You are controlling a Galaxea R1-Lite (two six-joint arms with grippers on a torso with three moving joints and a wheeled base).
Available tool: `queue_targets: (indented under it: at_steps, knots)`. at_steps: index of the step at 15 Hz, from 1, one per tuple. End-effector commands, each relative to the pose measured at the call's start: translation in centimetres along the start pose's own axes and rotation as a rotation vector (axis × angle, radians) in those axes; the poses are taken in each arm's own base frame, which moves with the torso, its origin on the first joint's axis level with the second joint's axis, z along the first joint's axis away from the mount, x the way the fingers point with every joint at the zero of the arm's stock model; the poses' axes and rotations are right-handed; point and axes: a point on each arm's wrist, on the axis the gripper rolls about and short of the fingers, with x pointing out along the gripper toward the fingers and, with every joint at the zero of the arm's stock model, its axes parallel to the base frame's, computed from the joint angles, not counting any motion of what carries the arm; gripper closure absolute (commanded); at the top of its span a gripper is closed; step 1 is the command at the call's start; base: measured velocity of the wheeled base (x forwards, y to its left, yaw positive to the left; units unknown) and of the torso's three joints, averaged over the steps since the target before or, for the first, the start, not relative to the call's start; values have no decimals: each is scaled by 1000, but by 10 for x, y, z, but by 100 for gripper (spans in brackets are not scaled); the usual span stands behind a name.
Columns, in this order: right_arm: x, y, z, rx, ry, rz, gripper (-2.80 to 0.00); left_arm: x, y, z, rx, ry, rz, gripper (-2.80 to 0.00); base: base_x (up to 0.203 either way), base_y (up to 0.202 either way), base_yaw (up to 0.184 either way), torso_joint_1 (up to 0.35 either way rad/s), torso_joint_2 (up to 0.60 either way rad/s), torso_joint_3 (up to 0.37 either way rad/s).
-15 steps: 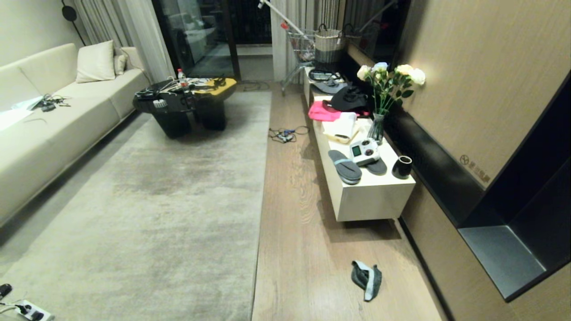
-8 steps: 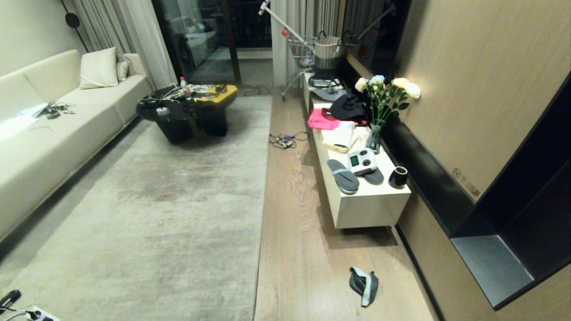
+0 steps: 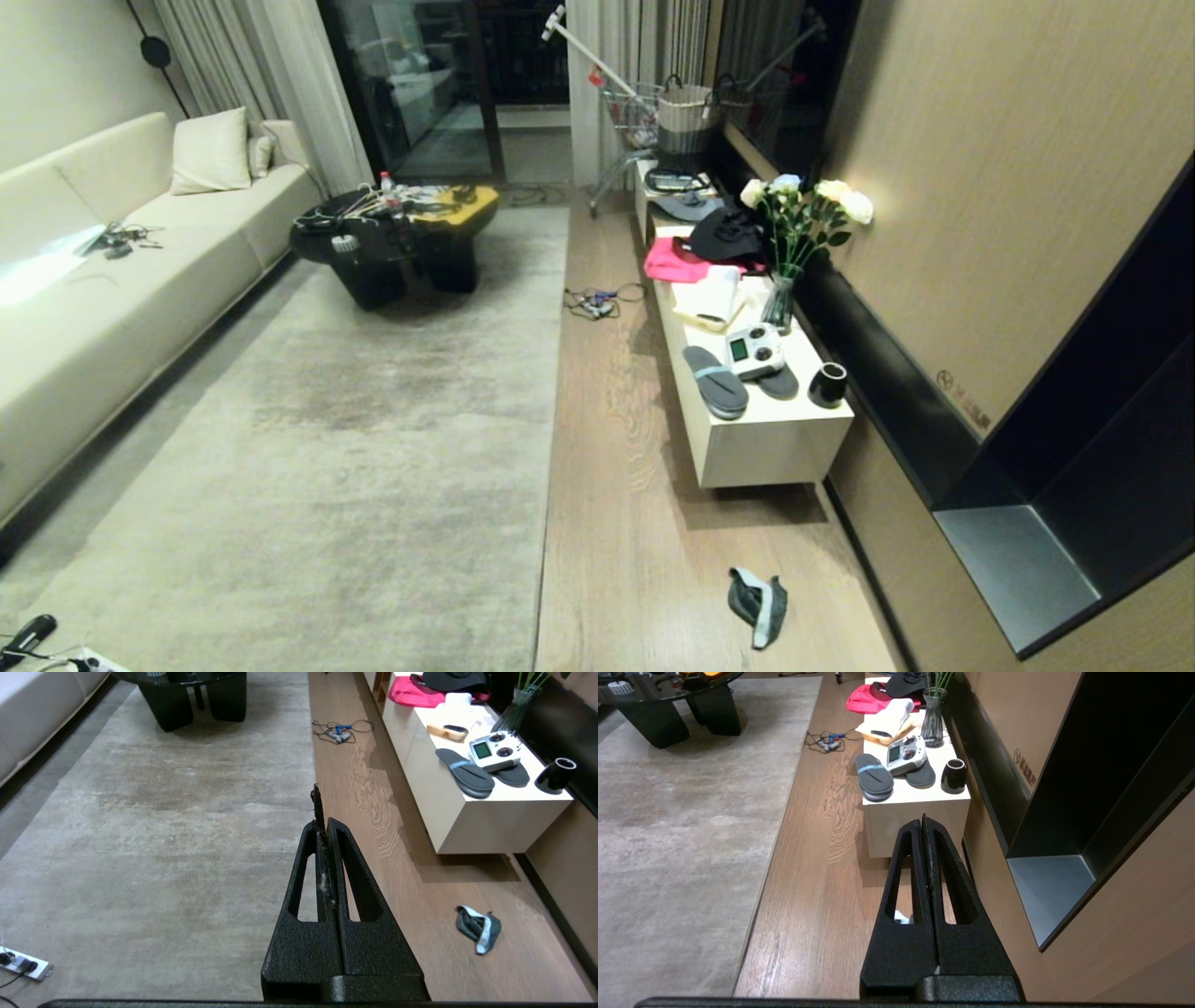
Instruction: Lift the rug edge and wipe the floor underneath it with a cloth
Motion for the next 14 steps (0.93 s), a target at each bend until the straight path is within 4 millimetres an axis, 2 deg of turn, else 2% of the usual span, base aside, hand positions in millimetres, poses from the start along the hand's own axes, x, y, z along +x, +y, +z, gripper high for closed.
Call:
queue_targets:
  at_steps: [1, 4, 14]
  knots:
    - [0, 0, 0, -2, 1, -2, 0, 0, 0, 0, 0, 1, 0, 0, 0, 0, 0, 146, -362, -201]
    - [0, 0, 0, 4, 1, 0, 0, 0, 0, 0, 0, 1, 0, 0, 0, 0, 0, 118, -292, -158]
    - [0, 0, 0, 4, 1, 0, 0, 0, 0, 0, 0, 1, 0, 0, 0, 0, 0, 0, 0, 0]
